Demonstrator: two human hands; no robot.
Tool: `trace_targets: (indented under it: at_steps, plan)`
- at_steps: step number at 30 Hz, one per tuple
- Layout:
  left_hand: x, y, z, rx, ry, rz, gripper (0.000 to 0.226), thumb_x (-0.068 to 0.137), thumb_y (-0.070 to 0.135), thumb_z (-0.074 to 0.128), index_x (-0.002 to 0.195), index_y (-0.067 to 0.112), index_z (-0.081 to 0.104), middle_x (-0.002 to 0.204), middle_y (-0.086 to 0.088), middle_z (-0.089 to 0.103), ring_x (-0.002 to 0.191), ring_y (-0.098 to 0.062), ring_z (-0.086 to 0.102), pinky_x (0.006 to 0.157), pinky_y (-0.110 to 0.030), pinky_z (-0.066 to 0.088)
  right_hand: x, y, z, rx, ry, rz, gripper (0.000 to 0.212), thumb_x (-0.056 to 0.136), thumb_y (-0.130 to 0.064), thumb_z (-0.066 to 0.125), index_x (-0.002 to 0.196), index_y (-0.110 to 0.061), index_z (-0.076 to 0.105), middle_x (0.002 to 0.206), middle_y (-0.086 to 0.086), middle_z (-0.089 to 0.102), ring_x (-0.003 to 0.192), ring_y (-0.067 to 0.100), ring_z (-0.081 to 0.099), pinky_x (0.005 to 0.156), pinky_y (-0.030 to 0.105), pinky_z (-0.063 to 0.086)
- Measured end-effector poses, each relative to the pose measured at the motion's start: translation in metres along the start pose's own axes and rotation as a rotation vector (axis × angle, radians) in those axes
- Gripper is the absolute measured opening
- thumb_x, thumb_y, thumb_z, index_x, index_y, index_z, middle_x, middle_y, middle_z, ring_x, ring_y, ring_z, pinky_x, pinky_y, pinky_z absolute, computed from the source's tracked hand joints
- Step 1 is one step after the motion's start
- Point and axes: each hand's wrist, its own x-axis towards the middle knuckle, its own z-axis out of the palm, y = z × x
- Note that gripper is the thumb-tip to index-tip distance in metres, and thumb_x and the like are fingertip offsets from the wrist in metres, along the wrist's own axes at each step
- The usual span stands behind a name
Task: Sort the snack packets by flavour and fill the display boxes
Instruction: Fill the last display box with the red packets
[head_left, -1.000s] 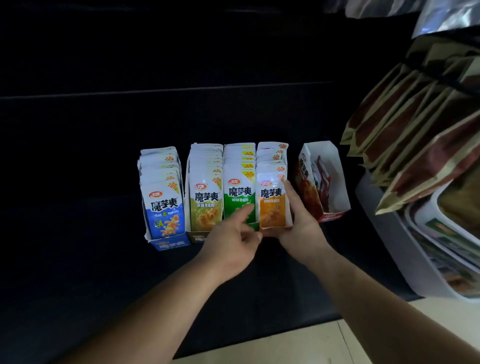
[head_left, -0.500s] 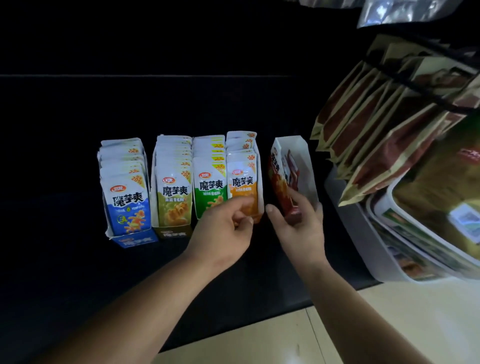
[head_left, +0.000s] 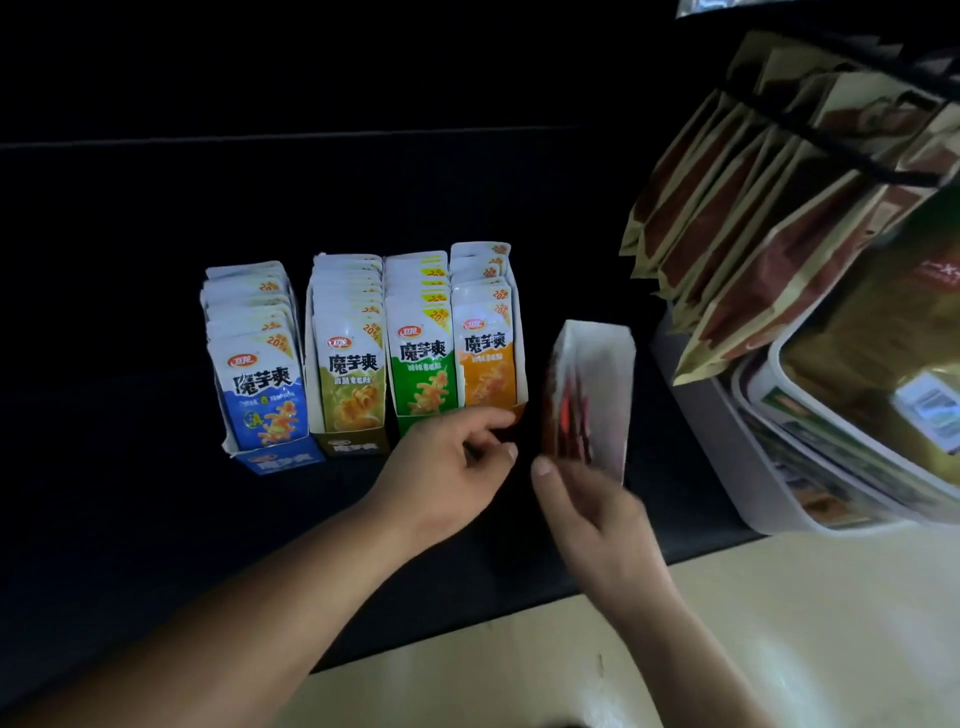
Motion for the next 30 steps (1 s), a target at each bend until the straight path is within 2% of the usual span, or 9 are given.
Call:
trace_targets:
  at_steps: [4, 8, 12, 14, 17, 19, 21, 25, 30]
  plan:
    - [-0.013, -0.002, 0.008, -0.003, -0.065, -0.017, 0.011, 0.096, 0.032, 0.071, 0.103, 0.031, 0.08, 0.087, 0.015, 0.076, 0.078, -0.003, 0.07, 0.075, -0.03, 0.058, -0.031, 0.004, -0.005, 0.038, -0.053, -0.042, 0.059, 0.089, -0.067, 0.058, 0.077, -0.01, 0.066, 0.065, 0.003, 0.059, 0.065, 0.023, 0.058, 0.063, 0.045, 0.049]
    - [-0.021, -0.003, 0.017, 0.066, -0.067, -0.032, 0.01, 0.091, 0.035, 0.076, 0.085, 0.027, 0.078, 0.077, 0.013, 0.074, 0.07, -0.005, 0.07, 0.068, -0.036, 0.059, -0.034, -0.001, -0.007, 0.071, 0.231, -0.199, 0.045, 0.091, -0.041, 0.068, 0.061, -0.013, 0.049, 0.066, -0.002, 0.05, 0.062, 0.019, 0.051, 0.055, 0.035, 0.04]
    - [-0.018, 0.0, 0.019, 0.018, -0.092, -0.049, 0.016, 0.084, 0.031, 0.082, 0.097, 0.032, 0.072, 0.09, 0.015, 0.074, 0.078, -0.002, 0.069, 0.075, -0.035, 0.061, -0.026, 0.008, -0.001, 0.062, 0.376, -0.081, 0.012, 0.089, -0.028, 0.072, 0.089, -0.03, 0.06, 0.103, -0.012, 0.052, 0.089, 0.012, 0.062, 0.074, 0.042, 0.055]
    - [-0.017, 0.006, 0.018, -0.01, -0.169, -0.077, 0.04, 0.078, 0.037, 0.088, 0.111, 0.04, 0.067, 0.107, 0.023, 0.071, 0.092, 0.002, 0.068, 0.082, -0.031, 0.06, -0.023, 0.012, 0.0, 0.089, 0.314, -0.044, 0.025, 0.088, -0.031, 0.066, 0.11, -0.044, 0.063, 0.127, -0.021, 0.052, 0.116, 0.016, 0.062, 0.092, 0.049, 0.055]
    - [-0.02, 0.008, 0.018, -0.07, -0.264, -0.102, 0.059, 0.069, 0.05, 0.091, 0.12, 0.049, 0.06, 0.123, 0.033, 0.063, 0.116, 0.009, 0.059, 0.097, -0.029, 0.054, -0.019, 0.011, 0.001, 0.151, 0.283, -0.104, 0.04, 0.086, -0.022, 0.06, 0.108, -0.055, 0.064, 0.137, -0.036, 0.048, 0.143, 0.004, 0.042, 0.111, 0.042, 0.044]
    - [-0.02, 0.007, 0.021, -0.129, -0.231, -0.092, 0.049, 0.075, 0.046, 0.088, 0.118, 0.043, 0.064, 0.123, 0.027, 0.068, 0.118, 0.006, 0.062, 0.102, -0.035, 0.054, -0.018, 0.006, 0.003, 0.355, 0.215, -0.033, 0.047, 0.095, -0.008, 0.059, 0.104, -0.052, 0.068, 0.134, -0.036, 0.056, 0.142, 0.01, 0.048, 0.108, 0.042, 0.048]
    - [-0.017, 0.008, 0.022, -0.198, -0.176, -0.084, 0.032, 0.084, 0.035, 0.084, 0.112, 0.033, 0.069, 0.116, 0.017, 0.074, 0.111, 0.0, 0.069, 0.101, -0.039, 0.057, -0.016, -0.001, 0.004, 0.642, 0.11, 0.066, 0.047, 0.101, 0.002, 0.053, 0.107, -0.04, 0.074, 0.131, -0.012, 0.068, 0.121, 0.028, 0.068, 0.091, 0.048, 0.062]
    - [-0.008, 0.016, 0.018, -0.148, -0.231, -0.056, 0.028, 0.086, 0.04, 0.079, 0.111, 0.031, 0.073, 0.107, 0.012, 0.077, 0.1, -0.006, 0.074, 0.095, -0.042, 0.06, -0.018, -0.013, 0.001, 0.789, 0.1, 0.173, 0.04, 0.1, 0.01, 0.049, 0.12, -0.015, 0.072, 0.118, 0.009, 0.076, 0.103, 0.036, 0.075, 0.078, 0.05, 0.065]
    - [-0.012, 0.022, -0.002, 0.075, -0.294, -0.019, 0.028, 0.081, 0.048, 0.077, 0.108, 0.041, 0.068, 0.099, 0.019, 0.075, 0.092, -0.001, 0.072, 0.087, -0.039, 0.061, -0.023, -0.012, 0.006, 0.772, 0.069, 0.25, 0.043, 0.092, 0.005, 0.056, 0.121, -0.021, 0.073, 0.114, 0.014, 0.076, 0.107, 0.034, 0.074, 0.093, 0.056, 0.06]
